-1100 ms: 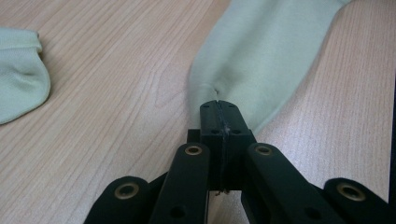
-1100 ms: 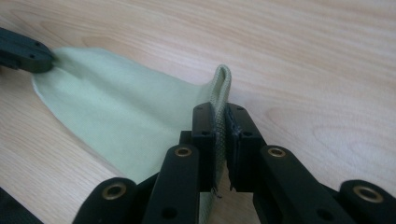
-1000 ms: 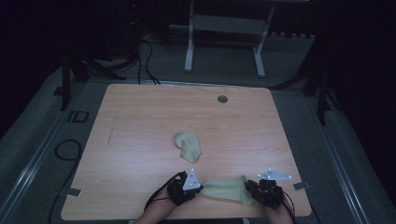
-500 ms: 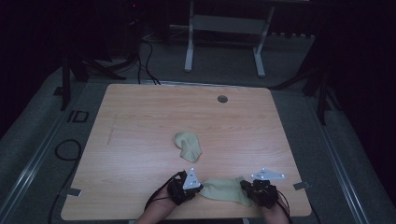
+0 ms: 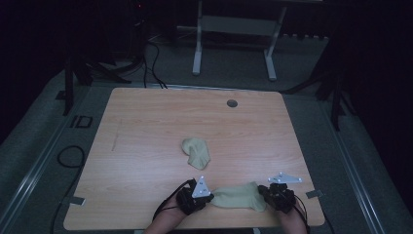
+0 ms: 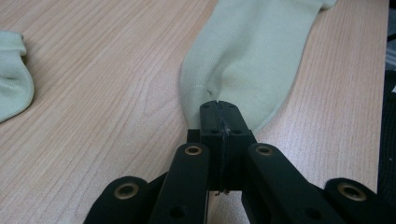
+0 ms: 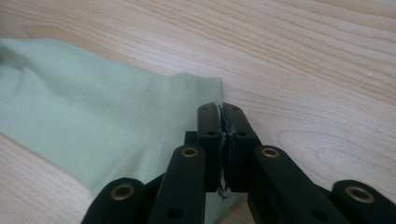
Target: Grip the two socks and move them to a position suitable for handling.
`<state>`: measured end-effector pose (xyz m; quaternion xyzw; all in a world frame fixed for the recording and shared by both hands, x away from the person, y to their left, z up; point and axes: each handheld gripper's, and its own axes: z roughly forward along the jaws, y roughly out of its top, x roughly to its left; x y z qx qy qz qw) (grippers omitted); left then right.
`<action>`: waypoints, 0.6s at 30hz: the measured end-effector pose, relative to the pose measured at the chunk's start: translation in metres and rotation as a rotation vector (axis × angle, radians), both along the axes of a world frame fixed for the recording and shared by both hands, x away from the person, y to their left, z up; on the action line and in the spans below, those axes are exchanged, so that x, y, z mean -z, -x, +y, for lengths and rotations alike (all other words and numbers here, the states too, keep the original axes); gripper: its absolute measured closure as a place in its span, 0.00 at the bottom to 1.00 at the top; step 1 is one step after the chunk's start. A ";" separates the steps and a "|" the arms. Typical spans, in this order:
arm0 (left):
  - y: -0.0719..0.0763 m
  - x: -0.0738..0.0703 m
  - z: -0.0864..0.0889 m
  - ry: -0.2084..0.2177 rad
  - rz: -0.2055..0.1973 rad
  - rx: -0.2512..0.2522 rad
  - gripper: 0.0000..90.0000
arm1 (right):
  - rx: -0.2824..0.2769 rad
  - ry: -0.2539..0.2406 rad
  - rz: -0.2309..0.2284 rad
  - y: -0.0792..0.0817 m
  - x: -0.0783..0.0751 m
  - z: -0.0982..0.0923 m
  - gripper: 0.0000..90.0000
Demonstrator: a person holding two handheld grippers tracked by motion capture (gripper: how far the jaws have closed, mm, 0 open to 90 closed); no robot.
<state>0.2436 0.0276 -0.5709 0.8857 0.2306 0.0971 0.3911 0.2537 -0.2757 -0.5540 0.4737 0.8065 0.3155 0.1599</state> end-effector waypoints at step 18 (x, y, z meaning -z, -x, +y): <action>0.011 -0.013 0.054 0.035 0.006 -0.168 0.66 | -0.119 -0.034 -0.103 -0.052 -0.055 0.091 0.66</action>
